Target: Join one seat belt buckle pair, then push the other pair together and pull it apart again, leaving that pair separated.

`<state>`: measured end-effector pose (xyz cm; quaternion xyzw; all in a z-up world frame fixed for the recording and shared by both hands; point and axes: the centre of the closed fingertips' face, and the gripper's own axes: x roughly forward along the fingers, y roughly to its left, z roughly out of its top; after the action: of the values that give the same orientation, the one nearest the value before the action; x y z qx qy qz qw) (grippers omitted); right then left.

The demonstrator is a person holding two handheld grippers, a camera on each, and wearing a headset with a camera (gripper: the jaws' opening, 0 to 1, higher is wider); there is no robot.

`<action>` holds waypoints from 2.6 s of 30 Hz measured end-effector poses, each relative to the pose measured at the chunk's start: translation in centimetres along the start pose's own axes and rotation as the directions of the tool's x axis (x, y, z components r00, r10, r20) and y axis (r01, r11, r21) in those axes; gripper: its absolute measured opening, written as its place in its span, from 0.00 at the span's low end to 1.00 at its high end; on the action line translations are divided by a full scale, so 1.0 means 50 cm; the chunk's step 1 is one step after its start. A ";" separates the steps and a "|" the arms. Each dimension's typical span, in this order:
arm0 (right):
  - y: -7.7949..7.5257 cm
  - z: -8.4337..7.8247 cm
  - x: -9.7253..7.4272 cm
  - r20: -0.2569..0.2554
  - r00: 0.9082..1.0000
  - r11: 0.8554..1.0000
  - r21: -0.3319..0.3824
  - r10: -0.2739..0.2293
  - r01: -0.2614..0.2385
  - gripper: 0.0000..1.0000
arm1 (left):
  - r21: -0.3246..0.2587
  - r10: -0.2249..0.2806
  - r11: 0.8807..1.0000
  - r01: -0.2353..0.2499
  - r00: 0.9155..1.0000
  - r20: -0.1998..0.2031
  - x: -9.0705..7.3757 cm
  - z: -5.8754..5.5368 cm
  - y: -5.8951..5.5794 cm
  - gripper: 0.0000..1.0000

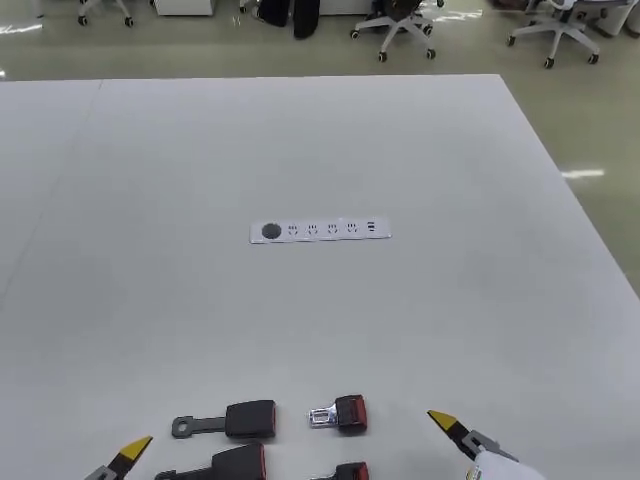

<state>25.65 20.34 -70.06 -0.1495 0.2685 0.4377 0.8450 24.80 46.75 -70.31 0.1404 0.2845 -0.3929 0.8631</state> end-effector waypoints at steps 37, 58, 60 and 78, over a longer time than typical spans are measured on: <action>0.046 -0.020 0.056 -0.098 0.981 0.972 -0.151 0.166 -0.180 0.63 | 0.153 -0.155 0.972 0.181 0.974 -0.163 0.083 -0.018 -0.019 0.67; 0.071 -0.048 0.111 -0.202 0.940 0.917 -0.237 0.277 -0.321 0.40 | 0.232 -0.253 0.915 0.331 0.916 -0.311 0.124 -0.047 -0.023 0.51; 0.073 -0.051 0.116 -0.210 0.935 0.911 -0.243 0.286 -0.333 0.39 | 0.236 -0.262 0.909 0.344 0.911 -0.318 0.129 -0.046 -0.024 0.50; 0.090 -0.068 0.142 -0.259 0.898 0.871 -0.259 0.355 -0.418 0.32 | 0.277 -0.314 0.857 0.434 0.867 -0.386 0.157 -0.053 -0.032 0.39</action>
<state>24.20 25.96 -77.03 -0.2661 0.3062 0.6174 0.6739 26.75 42.26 -77.20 0.2980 0.3699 -0.5712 0.6694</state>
